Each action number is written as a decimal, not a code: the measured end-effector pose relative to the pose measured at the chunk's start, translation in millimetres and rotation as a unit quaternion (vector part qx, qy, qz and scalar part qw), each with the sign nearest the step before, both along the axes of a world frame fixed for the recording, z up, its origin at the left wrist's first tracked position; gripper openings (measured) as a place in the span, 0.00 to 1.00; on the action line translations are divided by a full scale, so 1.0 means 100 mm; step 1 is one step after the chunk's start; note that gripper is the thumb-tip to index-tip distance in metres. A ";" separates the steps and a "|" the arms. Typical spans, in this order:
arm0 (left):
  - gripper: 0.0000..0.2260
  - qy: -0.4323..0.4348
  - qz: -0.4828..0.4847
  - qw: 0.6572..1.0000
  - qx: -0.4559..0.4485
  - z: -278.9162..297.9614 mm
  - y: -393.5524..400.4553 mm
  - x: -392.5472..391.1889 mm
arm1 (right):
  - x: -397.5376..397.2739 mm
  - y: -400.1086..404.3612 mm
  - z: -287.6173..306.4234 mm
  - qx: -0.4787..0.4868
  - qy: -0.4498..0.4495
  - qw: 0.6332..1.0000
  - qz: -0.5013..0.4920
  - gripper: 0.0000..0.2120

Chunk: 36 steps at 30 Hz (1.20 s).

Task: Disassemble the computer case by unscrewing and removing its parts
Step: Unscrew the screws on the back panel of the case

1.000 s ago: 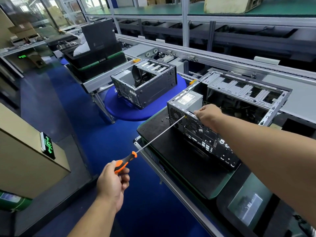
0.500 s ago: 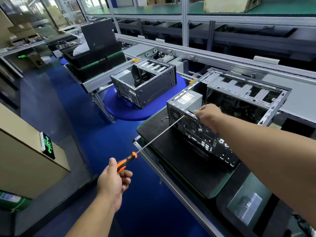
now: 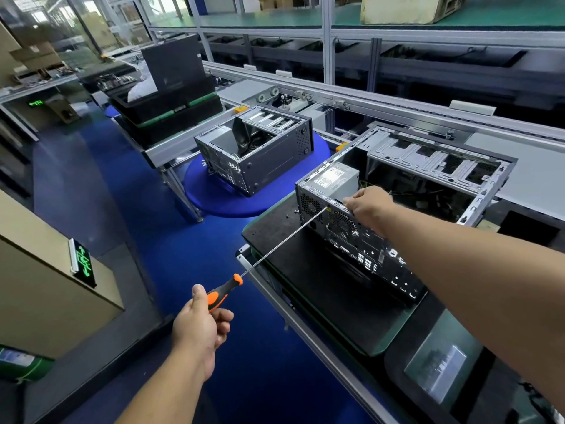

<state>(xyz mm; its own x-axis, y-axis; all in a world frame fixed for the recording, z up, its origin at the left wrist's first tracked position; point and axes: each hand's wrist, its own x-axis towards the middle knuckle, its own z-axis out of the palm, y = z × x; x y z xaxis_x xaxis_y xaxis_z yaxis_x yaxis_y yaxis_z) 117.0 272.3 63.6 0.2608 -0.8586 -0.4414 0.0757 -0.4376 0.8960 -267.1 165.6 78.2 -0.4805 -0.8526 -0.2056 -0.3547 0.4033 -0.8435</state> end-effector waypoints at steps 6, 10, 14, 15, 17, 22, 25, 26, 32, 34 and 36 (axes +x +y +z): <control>0.08 0.040 0.011 0.996 -0.076 -0.01 -0.01 -0.02 | 0.00 0.02 0.01 -0.004 -0.006 1.000 0.004 0.13; 0.15 -0.009 0.006 0.998 -0.067 0.00 -0.04 0.02 | 0.00 0.02 0.01 -0.003 0.000 1.000 0.002 0.13; 0.22 -0.032 0.012 0.999 -0.020 0.01 -0.02 0.05 | 0.00 0.02 0.02 -0.004 0.002 1.000 0.002 0.14; 0.23 -0.031 0.012 0.999 -0.010 0.01 -0.01 0.05 | 0.00 0.02 0.02 -0.003 0.006 1.000 0.002 0.14; 0.23 -0.011 0.005 1.000 -0.005 0.01 0.01 0.03 | 0.01 0.02 0.02 -0.003 0.011 1.000 0.002 0.14; 0.08 0.073 0.012 0.995 -0.072 0.05 0.03 -0.01 | 0.01 0.03 0.02 -0.005 0.010 1.000 0.003 0.13; 0.07 0.054 0.004 0.995 -0.088 0.06 0.01 0.01 | 0.01 0.03 0.02 -0.008 0.010 1.000 0.006 0.13; 0.09 0.039 0.001 0.995 -0.087 0.06 0.00 0.02 | 0.00 0.03 0.02 -0.006 0.010 1.000 0.005 0.13; 0.21 -0.003 0.008 0.999 -0.037 0.00 0.01 0.04 | 0.02 0.02 0.03 -0.001 0.033 0.999 0.009 0.11; 0.20 0.010 0.001 0.999 -0.034 -0.01 0.02 0.04 | 0.02 0.02 0.03 -0.001 0.041 0.999 0.009 0.10; 0.14 0.045 -0.009 0.998 -0.052 0.00 0.03 0.04 | 0.02 0.02 0.03 -0.001 0.036 0.999 0.007 0.10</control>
